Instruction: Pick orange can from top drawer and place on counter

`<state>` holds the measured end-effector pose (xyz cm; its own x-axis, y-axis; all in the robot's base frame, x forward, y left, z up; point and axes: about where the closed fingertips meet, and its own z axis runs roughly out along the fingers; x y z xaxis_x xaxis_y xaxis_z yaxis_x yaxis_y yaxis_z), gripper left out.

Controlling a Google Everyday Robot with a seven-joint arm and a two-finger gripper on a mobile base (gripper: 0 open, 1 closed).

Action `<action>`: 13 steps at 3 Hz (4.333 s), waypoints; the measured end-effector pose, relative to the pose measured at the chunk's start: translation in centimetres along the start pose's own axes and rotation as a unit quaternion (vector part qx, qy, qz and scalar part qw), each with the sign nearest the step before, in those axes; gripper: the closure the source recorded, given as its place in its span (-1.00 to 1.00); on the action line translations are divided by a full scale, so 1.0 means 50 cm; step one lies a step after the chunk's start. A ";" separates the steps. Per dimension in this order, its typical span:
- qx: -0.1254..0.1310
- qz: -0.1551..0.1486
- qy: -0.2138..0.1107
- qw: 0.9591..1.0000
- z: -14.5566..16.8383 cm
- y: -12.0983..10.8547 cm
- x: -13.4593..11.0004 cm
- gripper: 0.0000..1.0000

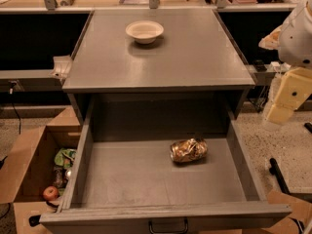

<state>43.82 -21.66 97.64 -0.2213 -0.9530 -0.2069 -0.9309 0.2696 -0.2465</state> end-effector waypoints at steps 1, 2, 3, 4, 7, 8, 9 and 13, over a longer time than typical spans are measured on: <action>0.002 -0.001 0.000 1.000 0.000 0.000 -0.001 -1.00; -0.013 -0.023 0.009 1.000 0.075 0.000 0.005 -1.00; -0.050 -0.049 0.011 0.997 0.216 0.020 0.025 -1.00; -0.077 -0.058 0.018 0.995 0.331 0.047 0.041 -1.00; -0.099 -0.063 -0.004 0.993 0.476 0.070 0.028 -1.00; -0.102 -0.071 -0.028 0.992 0.545 0.068 0.002 -1.00; -0.115 -0.071 -0.056 0.989 0.631 0.078 -0.035 -1.00; -0.114 -0.082 -0.075 0.987 0.739 0.077 -0.072 0.31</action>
Offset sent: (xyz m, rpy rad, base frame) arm 0.0341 0.0055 -0.1230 -0.0773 0.1036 0.1423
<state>51.75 -12.09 62.43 -0.0316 -0.9458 -0.3231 -0.9956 0.0584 -0.0734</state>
